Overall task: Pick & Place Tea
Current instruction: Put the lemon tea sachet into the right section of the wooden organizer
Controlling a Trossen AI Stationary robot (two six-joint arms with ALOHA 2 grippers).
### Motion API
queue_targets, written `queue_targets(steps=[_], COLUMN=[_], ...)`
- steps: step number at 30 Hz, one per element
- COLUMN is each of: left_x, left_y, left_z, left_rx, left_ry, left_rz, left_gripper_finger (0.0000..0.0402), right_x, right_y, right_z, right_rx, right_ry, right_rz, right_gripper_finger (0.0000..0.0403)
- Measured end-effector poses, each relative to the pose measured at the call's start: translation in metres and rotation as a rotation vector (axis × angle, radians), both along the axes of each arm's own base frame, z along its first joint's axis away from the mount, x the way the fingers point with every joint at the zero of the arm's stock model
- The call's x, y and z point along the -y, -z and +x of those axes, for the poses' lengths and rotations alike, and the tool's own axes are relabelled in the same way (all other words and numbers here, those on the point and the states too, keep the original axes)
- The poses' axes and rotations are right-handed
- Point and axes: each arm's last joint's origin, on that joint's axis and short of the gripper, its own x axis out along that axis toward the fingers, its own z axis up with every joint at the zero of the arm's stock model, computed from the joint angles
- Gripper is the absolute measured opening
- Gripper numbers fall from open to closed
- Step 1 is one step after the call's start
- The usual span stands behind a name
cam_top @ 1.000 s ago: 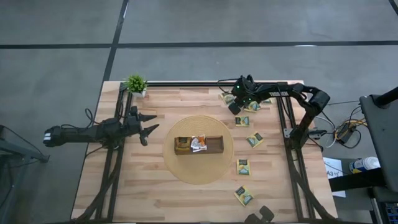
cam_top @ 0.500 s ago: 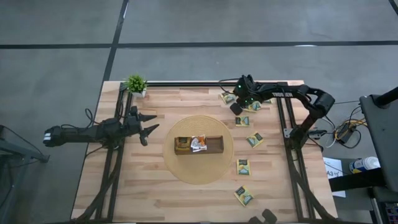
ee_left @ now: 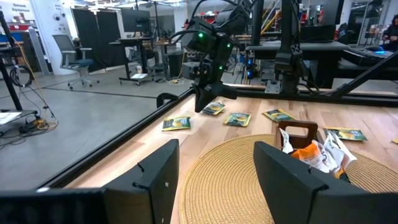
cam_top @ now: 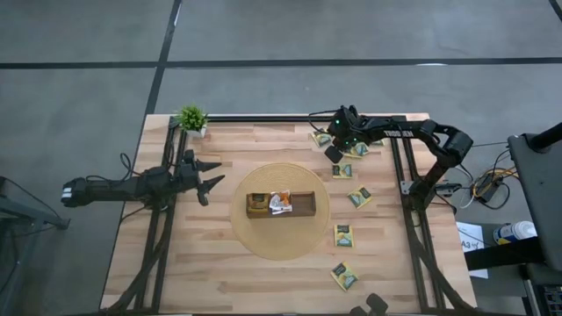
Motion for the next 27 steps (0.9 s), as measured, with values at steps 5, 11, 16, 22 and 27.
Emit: queue_targets(steps=[5,11,16,22,27], left_x=[0.0000,0.0000,0.0000,0.0000,0.0001], left_y=[0.0000,-0.0001,-0.0001,-0.0001,-0.0001], left_z=[0.0000,0.0000,0.0000,0.0000,0.0000], left_rx=[0.000,0.000,0.000,0.000,0.001], left_ry=[0.000,0.000,0.000,0.000,0.001], left_rz=[0.000,0.000,0.000,0.000,0.000], left_gripper_finger=[0.0202,0.0202,0.0202,0.0202,0.0202], right_x=[0.0007,0.0016,0.0029,0.0036,0.0054], right_y=[-0.0012,-0.0020,-0.0031,-0.0039,-0.0055], right_z=[0.0018,0.0028,0.0044,0.0054,0.0074], right_rx=[0.013,0.024,0.040,0.052,0.090], right_ry=[-0.003,-0.007,-0.014,-0.013,0.021], right_rz=[-0.011,-0.023,-0.041,-0.050,-0.058], right_gripper_finger=[0.0009,0.0009,0.0028,0.0087,0.0144])
